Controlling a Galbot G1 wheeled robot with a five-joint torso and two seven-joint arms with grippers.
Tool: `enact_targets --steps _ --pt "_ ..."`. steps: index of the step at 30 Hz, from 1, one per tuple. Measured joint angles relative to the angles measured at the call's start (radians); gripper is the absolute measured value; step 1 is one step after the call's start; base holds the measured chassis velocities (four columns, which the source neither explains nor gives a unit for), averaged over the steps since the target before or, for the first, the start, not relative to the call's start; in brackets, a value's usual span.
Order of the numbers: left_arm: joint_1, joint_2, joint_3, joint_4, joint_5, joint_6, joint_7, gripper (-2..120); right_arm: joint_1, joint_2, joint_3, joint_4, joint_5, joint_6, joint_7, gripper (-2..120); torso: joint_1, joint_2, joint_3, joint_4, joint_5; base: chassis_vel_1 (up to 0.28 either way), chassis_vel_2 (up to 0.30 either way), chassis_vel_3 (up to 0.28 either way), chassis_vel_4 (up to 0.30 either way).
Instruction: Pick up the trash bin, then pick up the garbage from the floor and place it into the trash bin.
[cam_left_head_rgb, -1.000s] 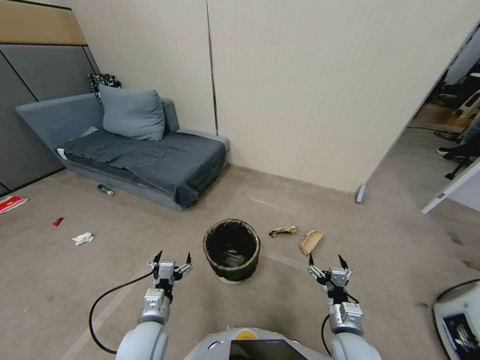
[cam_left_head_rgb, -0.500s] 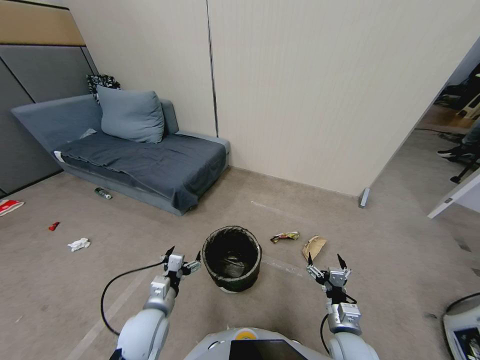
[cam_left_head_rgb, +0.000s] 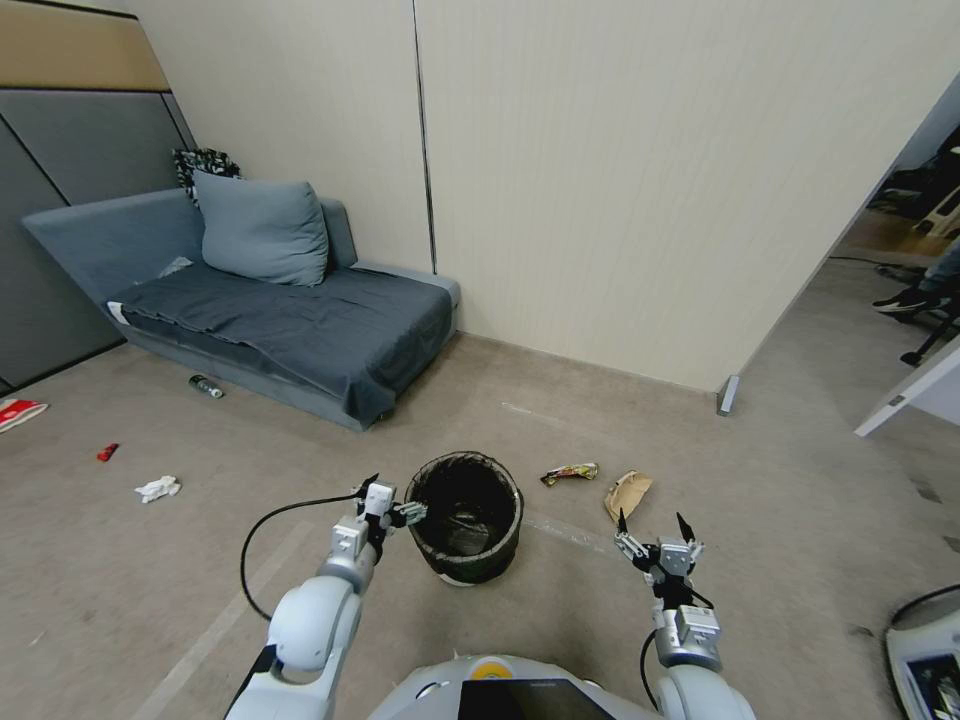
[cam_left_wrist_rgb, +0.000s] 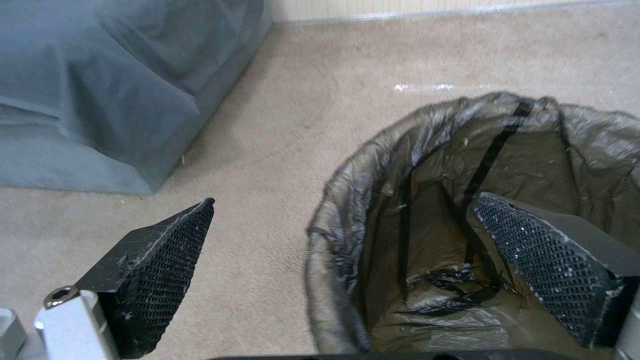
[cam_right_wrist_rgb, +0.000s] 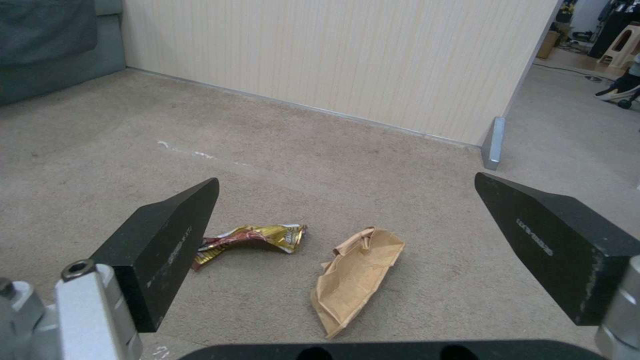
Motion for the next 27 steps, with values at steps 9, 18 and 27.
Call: enact_targets --steps 9,18,27 --pt "-0.078 -0.018 0.039 0.076 -0.038 0.100 -0.084 100 0.018 0.000 0.001 -0.019 -0.002 -0.010 0.015 100 0.000 0.000 0.000 0.0000 0.0002 0.000 0.000 0.000 0.000" --pt "-0.119 -0.020 0.040 0.121 -0.071 0.144 -0.115 100 0.021 0.000 0.001 -0.023 -0.003 -0.012 0.019 100 0.000 0.000 0.000 0.0000 0.0000 0.000 0.000 0.000 0.000" --pt "-0.163 -0.018 0.021 0.156 -0.122 0.177 -0.131 100 0.024 0.000 0.001 -0.030 -0.003 -0.012 0.020 100 0.000 0.000 0.000 0.0000 0.0000 0.000 0.000 0.000 0.000"
